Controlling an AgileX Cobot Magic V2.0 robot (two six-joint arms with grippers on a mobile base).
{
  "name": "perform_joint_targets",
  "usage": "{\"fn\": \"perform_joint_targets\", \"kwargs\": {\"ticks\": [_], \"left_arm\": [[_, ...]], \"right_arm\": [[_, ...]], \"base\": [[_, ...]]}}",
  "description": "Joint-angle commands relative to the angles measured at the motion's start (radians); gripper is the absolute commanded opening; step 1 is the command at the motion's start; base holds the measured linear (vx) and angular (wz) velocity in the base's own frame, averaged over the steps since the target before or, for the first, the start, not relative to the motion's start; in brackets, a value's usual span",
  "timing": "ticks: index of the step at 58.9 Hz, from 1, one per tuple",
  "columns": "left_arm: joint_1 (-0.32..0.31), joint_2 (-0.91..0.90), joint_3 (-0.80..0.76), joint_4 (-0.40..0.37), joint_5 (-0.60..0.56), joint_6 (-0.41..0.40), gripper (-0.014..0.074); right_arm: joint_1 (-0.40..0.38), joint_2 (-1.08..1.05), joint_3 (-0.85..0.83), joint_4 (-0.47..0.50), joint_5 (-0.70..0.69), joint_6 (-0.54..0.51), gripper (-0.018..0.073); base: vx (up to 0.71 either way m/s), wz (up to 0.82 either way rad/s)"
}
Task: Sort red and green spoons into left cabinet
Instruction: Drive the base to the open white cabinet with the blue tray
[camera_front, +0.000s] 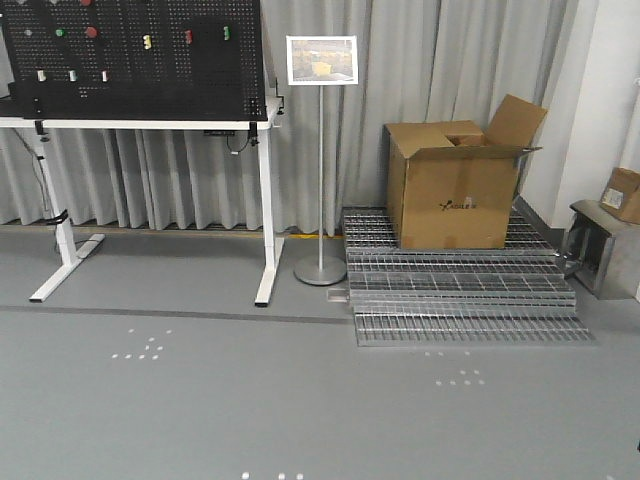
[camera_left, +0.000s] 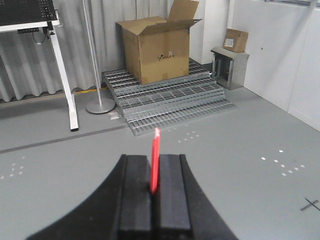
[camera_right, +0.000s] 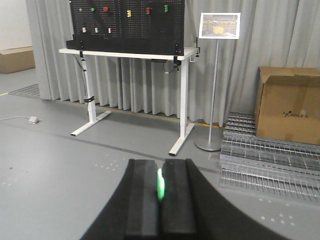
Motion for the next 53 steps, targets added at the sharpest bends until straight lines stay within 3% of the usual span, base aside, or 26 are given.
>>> {"fn": "perform_joint_targets", "kwargs": {"ticks": [1, 31, 53], "left_arm": [[-0.008, 0.008, -0.024, -0.024, -0.062, -0.007, 0.0], [-0.008, 0.008, -0.024, -0.024, -0.062, -0.007, 0.0], [-0.008, 0.008, -0.024, -0.024, -0.064, -0.007, 0.0]], "right_arm": [[-0.002, 0.003, -0.03, 0.008, -0.039, -0.011, -0.0004], [-0.002, 0.003, -0.03, 0.008, -0.041, -0.011, -0.0004], [-0.002, 0.003, -0.03, 0.008, -0.04, -0.011, -0.0004]], "base": [[0.69, -0.03], [0.69, -0.1], [0.65, -0.46]]}}
